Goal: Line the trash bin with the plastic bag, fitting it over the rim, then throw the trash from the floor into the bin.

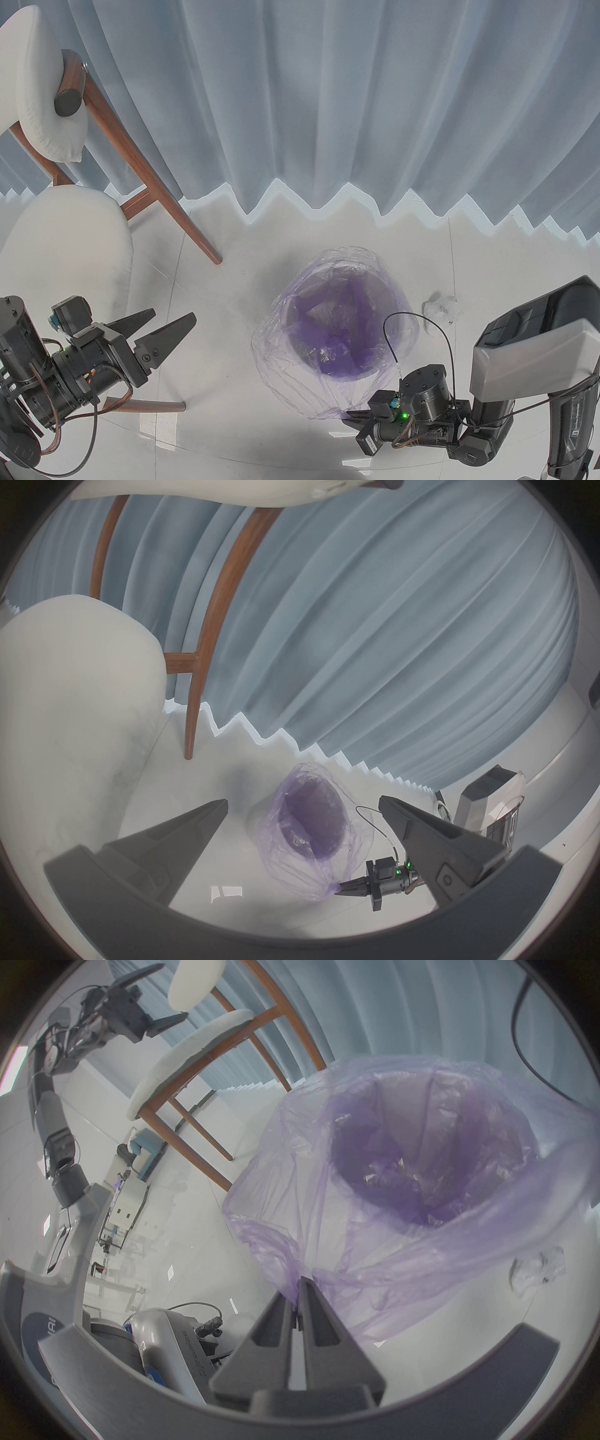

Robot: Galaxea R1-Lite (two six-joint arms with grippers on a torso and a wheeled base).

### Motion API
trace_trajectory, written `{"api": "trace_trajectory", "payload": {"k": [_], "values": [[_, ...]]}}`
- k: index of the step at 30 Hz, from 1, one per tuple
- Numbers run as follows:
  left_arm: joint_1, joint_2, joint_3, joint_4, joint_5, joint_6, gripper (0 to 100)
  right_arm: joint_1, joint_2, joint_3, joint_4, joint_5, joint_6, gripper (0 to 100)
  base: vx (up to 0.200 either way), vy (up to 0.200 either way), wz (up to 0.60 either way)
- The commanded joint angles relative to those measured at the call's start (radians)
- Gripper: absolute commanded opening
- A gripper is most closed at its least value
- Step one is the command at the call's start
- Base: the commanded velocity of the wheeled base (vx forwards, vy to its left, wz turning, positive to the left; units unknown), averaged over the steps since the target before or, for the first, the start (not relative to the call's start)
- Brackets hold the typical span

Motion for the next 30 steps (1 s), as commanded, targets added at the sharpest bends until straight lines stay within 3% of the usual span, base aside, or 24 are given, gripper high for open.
{"api": "trace_trajectory", "payload": {"k": [1, 9, 17, 18, 20, 21, 24, 27, 30], "values": [[-0.001, 0.016, 0.000, 0.000, -0.025, 0.014, 100, 0.002, 0.037, -0.013, -0.010, -0.009, 0.031, 100, 0.000, 0.000, 0.00], [-0.005, 0.048, 0.000, 0.003, -0.059, 0.066, 100, 0.028, -0.144, 0.049, -0.073, 0.001, 0.171, 100, 0.000, 0.000, 0.00], [-0.031, 0.114, -0.007, 0.003, -0.057, 0.064, 100, -0.021, -0.532, 0.275, -0.052, 0.018, 0.455, 100, 0.000, 0.000, 0.00], [-0.033, 0.116, -0.007, 0.003, -0.057, 0.064, 100, -0.021, -0.537, 0.278, -0.052, 0.020, 0.459, 100, 0.000, 0.000, 0.00], [-0.053, 0.136, -0.005, 0.003, -0.061, 0.060, 100, -0.062, -0.605, 0.316, -0.033, 0.021, 0.536, 100, 0.000, 0.000, 0.00], [-0.054, 0.142, -0.007, 0.003, -0.061, 0.060, 100, -0.068, -0.605, 0.316, -0.030, 0.018, 0.539, 100, 0.000, 0.000, 0.00], [-0.062, 0.249, -0.036, 0.000, -0.061, 0.050, 100, -0.202, -0.582, 0.292, 0.017, -0.043, 0.545, 100, 0.000, 0.000, 0.00], [-0.060, 0.337, -0.074, -0.009, -0.054, 0.017, 100, -0.272, -0.546, 0.250, 0.045, -0.095, 0.547, 100, 0.000, 0.000, 0.00], [-0.063, 0.442, -0.142, -0.008, -0.013, -0.091, 100, -0.337, -0.519, 0.229, 0.074, -0.126, 0.547, 100, 0.000, 0.000, 0.00]]}}
